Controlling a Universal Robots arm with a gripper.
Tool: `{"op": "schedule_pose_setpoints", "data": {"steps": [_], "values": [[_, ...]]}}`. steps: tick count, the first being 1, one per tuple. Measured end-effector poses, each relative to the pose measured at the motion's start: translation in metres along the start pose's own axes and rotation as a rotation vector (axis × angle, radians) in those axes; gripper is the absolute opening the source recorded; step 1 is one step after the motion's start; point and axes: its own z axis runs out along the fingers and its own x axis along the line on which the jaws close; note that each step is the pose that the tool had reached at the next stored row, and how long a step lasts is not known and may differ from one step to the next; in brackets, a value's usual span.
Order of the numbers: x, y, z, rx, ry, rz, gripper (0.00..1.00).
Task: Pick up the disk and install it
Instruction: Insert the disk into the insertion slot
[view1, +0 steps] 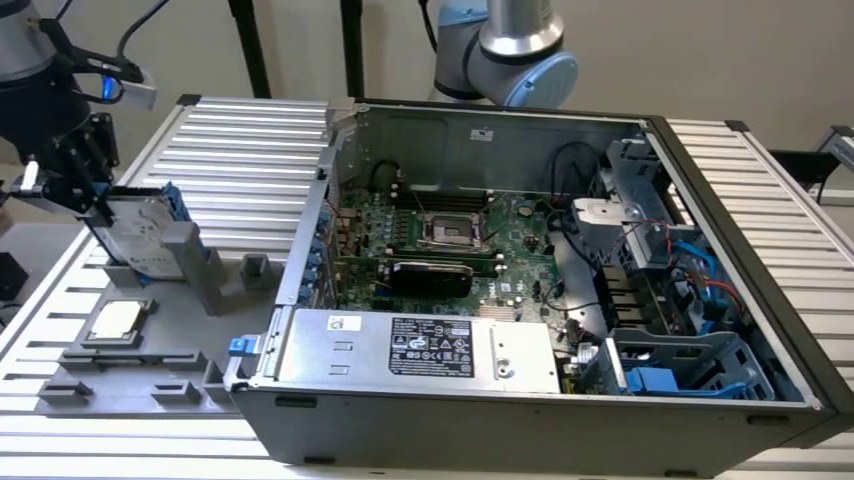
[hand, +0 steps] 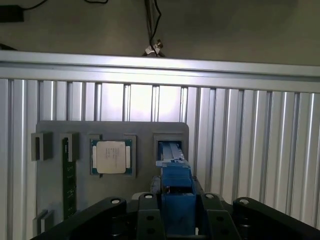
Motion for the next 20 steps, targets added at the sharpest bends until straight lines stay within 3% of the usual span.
{"op": "schedule_pose_setpoints", "data": {"steps": [5, 9, 20], "values": [[0.000, 0.0001, -0.0011, 0.0000, -0.0001, 0.000, 0.32], [0.000, -0.0001, -0.0085, 0.0001, -0.0003, 0.000, 0.32], [-0.002, -0.0029, -0.0552, -0.0003, -0.0002, 0.000, 0.32]]}}
